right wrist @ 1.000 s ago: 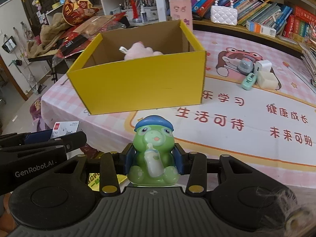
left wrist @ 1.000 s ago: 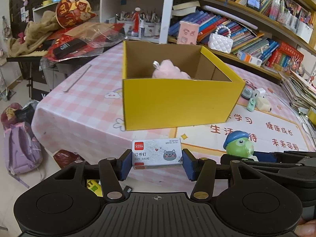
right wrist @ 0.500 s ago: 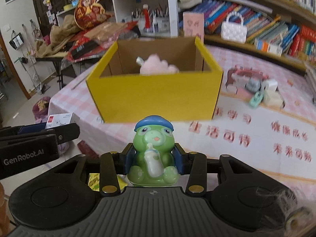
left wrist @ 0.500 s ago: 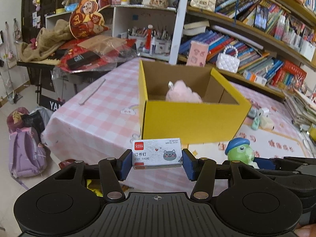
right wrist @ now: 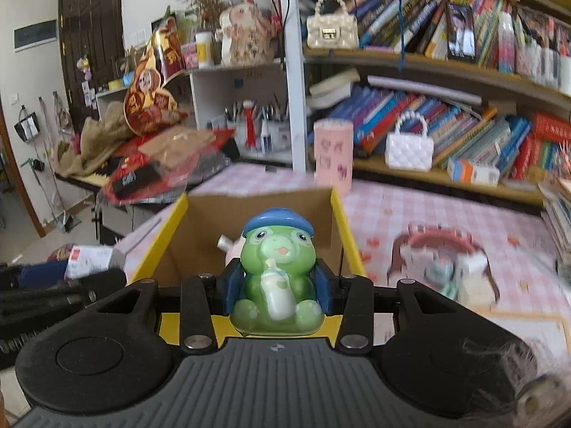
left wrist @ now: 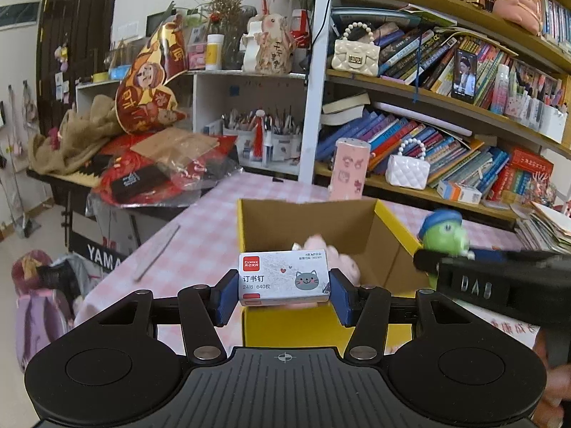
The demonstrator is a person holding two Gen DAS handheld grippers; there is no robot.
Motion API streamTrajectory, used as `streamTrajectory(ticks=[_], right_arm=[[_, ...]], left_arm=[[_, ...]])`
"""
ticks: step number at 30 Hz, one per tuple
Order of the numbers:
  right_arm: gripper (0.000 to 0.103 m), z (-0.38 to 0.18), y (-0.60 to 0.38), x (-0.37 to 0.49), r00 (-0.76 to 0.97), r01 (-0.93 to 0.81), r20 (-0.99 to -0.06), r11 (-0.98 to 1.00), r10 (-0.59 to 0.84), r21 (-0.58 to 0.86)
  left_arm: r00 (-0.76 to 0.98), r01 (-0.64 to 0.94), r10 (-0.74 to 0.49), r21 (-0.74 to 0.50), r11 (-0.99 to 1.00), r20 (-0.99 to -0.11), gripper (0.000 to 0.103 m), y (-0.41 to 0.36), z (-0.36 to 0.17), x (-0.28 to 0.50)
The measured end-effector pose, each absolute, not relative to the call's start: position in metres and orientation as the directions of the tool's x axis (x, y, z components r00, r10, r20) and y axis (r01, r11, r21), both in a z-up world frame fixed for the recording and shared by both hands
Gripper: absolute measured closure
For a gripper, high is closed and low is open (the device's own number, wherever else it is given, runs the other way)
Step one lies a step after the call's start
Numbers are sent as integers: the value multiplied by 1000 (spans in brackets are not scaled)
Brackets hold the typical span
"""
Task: Organize objects
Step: 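Lift the frog and staple box and carry them over the yellow box, then lower the frog and staple box into the yellow box with both tools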
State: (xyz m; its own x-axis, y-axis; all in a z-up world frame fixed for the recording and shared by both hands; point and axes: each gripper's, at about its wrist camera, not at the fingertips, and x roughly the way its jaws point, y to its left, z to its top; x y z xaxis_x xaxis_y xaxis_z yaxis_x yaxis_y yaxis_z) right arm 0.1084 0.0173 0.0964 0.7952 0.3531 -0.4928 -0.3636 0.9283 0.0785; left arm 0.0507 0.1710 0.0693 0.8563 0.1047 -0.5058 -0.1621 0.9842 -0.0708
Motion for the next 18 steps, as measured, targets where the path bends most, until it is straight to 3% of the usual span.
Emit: streamTrajectory(ticks=[5, 18], right_arm=[[63, 98, 21, 145, 784, -391, -497, 918, 373, 72], [63, 55, 48, 216, 646, -510, -626, 857, 437, 71]], left_arm=[[848, -175, 121, -58, 983, -517, 51, 165, 63, 84], [765, -217, 202, 49, 975, -611, 51, 153, 24, 145]])
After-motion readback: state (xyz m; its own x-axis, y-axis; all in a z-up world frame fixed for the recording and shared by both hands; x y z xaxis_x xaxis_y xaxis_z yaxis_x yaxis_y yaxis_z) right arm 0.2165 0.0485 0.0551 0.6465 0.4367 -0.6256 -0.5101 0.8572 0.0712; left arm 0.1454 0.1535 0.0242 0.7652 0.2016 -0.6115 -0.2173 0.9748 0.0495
